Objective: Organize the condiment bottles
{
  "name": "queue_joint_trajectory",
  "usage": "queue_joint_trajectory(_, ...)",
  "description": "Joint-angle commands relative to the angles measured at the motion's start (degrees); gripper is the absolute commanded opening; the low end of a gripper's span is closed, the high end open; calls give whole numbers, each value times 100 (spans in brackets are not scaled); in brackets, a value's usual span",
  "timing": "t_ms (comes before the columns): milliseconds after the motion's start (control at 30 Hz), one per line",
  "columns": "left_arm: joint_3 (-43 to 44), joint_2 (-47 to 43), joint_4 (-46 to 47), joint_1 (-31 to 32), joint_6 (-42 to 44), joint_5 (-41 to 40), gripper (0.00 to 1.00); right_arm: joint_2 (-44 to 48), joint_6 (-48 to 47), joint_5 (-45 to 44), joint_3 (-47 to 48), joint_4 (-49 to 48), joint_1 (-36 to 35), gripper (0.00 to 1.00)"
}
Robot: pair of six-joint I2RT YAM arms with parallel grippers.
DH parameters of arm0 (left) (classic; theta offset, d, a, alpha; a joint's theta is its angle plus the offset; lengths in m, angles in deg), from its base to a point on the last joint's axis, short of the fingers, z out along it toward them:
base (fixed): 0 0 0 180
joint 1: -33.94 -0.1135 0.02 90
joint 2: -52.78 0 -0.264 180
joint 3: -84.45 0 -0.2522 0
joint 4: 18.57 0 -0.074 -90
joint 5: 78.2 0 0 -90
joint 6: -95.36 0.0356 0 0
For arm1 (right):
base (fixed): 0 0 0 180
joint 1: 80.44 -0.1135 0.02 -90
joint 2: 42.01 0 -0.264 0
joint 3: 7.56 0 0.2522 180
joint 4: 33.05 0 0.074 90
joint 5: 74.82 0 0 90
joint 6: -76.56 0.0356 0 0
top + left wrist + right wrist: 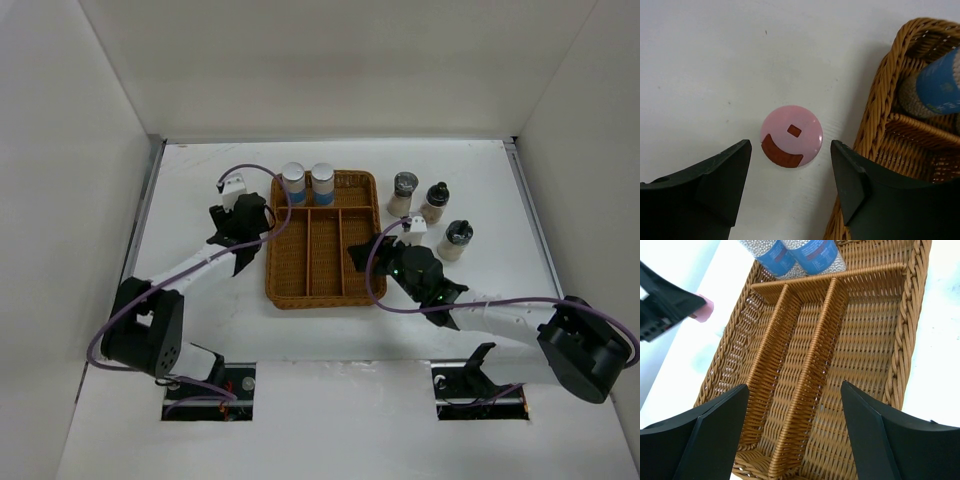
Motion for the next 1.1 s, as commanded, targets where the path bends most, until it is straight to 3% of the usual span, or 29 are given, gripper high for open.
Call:
queue_joint_trajectory(0, 231, 181, 351, -108, -160, 118, 62, -19, 43, 43, 107, -235, 39, 81)
queue_joint_trajectory(67, 205, 278, 465, -126, -186, 101, 60, 7, 17, 61, 107, -234, 39, 81)
queue_joint_trajectory(233, 169, 314, 659, -126, -239, 83, 40, -45, 52, 78, 107, -261, 39, 82)
queue_joint_trajectory(333, 143, -19, 572, -38, -90, -57, 34, -72, 0, 79, 133, -278, 39, 82)
queue_joint_trajectory(533, 125, -1091, 185, 348, 113, -225, 33, -37, 8, 70, 107, -296, 39, 82)
queue_joint_trajectory(667, 415, -1312, 18, 953, 69, -224, 33, -107, 26, 114, 142, -278, 39, 81)
queue_joint_trajectory(833, 749, -839, 175, 1587, 7, -155, 33, -107, 43, 105, 124, -287, 39, 81)
queue_joint_trajectory(1067, 811, 49, 448, 1632, -212, 118, 33, 104, -18, 35, 63, -252, 65, 81)
